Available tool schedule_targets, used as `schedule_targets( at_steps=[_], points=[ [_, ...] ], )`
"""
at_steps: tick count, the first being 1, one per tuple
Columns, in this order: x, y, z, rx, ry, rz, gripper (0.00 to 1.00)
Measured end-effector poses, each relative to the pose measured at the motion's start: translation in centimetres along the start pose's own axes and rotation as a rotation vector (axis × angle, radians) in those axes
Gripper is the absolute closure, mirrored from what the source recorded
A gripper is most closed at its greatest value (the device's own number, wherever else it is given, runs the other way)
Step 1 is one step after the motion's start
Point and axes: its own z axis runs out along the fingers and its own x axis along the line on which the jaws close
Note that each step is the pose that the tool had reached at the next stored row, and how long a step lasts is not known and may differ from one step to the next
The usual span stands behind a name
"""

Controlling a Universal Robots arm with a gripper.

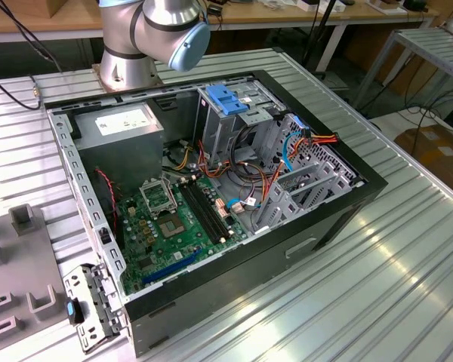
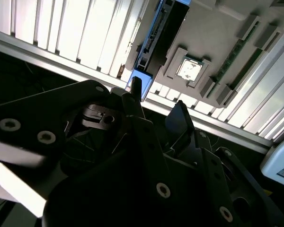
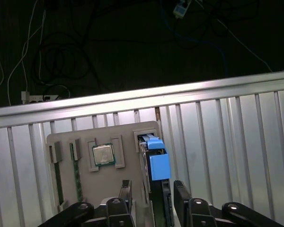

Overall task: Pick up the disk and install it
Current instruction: 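Pick up the disk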

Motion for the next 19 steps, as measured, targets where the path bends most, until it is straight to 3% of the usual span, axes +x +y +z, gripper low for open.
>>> schedule_targets(
  at_steps=[12,13,19],
  points=[
    [0.00,0.00,0.00,0.0000,0.0000,-0.002,0.52],
    [0.00,0.00,0.00,0.0000,0.0000,-0.002,0.45],
    [0.00,0.00,0.00,-0.0001,0.0000,-0.004,0.45]
  ],
)
